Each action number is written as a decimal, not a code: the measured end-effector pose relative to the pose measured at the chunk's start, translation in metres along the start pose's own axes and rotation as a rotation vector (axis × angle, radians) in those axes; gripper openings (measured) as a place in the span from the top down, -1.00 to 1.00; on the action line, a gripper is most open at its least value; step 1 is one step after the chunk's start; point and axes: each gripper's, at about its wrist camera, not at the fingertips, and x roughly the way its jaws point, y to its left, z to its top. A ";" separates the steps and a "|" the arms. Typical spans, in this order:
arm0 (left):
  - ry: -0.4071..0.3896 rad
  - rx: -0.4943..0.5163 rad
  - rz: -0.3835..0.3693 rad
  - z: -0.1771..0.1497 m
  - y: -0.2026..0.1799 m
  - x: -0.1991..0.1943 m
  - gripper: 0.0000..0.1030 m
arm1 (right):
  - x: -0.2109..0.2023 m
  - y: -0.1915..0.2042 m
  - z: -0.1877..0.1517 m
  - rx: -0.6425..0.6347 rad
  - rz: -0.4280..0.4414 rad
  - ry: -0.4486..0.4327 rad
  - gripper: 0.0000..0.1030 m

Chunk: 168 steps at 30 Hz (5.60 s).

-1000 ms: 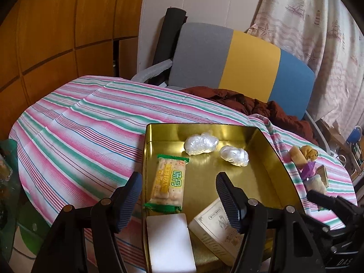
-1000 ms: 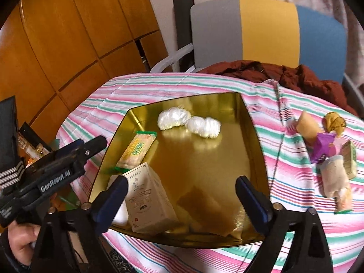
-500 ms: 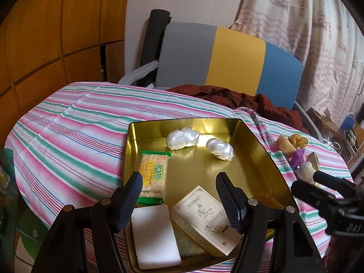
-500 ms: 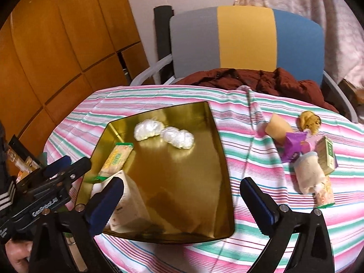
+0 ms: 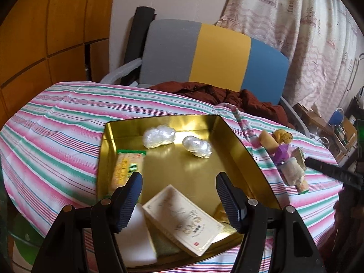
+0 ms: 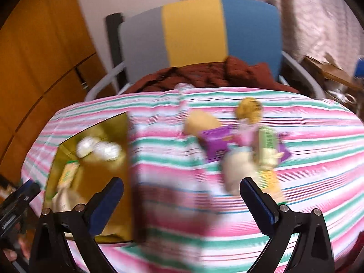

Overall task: Organize objects
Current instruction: 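Move both tools back toward the remaining items on the tablecloth, then grasp the knitted sock cup with left tool while right tool grasps green tea box, then carry the sock cup into the tray with left tool while right tool drops tea box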

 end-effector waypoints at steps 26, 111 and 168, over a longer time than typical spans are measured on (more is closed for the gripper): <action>0.229 0.346 -0.356 -0.025 -0.225 0.064 -0.31 | 0.054 -0.160 0.032 0.339 0.074 0.021 -0.48; 0.147 0.295 -0.359 -0.022 -0.229 0.070 -0.12 | 0.043 -0.168 0.034 0.209 -0.138 -0.018 0.40; -0.032 -0.120 0.108 0.013 0.054 -0.002 -0.40 | 0.020 0.178 -0.030 -0.277 0.276 0.055 -0.62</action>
